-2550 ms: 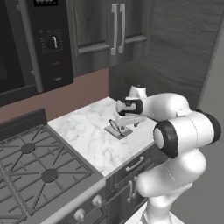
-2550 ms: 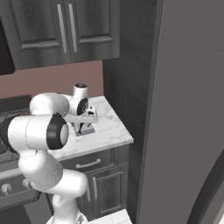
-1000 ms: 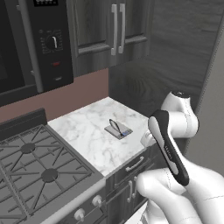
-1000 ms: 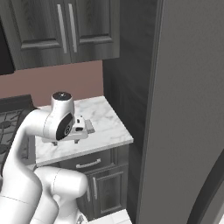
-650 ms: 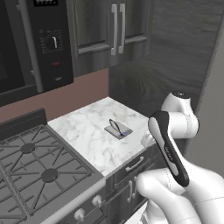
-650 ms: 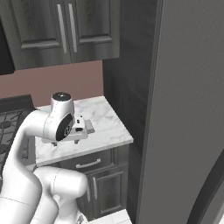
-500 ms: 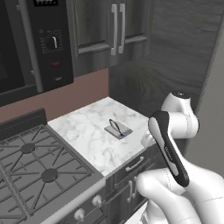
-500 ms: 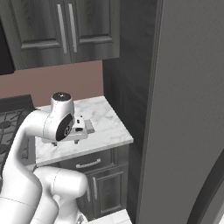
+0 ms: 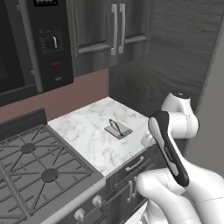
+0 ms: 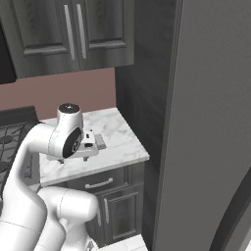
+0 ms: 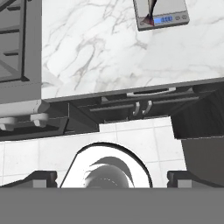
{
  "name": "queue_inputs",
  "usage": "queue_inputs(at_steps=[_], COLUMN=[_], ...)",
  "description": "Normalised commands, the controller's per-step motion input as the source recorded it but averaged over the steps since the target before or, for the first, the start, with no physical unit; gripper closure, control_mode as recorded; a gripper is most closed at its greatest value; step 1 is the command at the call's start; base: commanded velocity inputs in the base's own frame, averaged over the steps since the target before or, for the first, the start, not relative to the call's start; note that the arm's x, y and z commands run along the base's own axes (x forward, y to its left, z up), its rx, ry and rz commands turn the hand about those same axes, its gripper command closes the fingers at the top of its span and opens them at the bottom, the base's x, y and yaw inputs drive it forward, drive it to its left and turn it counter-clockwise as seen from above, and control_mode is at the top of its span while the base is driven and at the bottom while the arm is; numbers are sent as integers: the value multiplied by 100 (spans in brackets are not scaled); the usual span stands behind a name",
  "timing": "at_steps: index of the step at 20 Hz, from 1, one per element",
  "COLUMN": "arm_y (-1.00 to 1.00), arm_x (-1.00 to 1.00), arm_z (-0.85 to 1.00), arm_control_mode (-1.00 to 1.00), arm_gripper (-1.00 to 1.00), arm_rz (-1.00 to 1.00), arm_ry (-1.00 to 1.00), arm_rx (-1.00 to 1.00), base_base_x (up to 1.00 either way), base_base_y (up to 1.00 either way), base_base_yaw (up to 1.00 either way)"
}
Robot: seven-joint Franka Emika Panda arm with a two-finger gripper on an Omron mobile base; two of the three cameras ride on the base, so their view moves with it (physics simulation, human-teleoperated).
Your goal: Take the fish from the fridge and place it on the digital scale on the counter by the fridge. Wait a few seconds for a reading, then move it to the plate on the dining counter.
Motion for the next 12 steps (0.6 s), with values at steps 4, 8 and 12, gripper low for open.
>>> queue_inputs(at_steps=[4, 8, 12], arm_y=[0, 0, 0], arm_x=[0, 0, 0], arm_z=[0, 0, 0], arm_control_mode=[-100, -100, -100], arm_gripper=[-100, -100, -100], arm_rz=[0, 0, 0], arm_ry=[0, 0, 0], arm_rx=[0, 0, 0], base_base_x=[0, 0, 0], base_base_y=[0, 0, 0], base_base_yaw=[0, 0, 0])
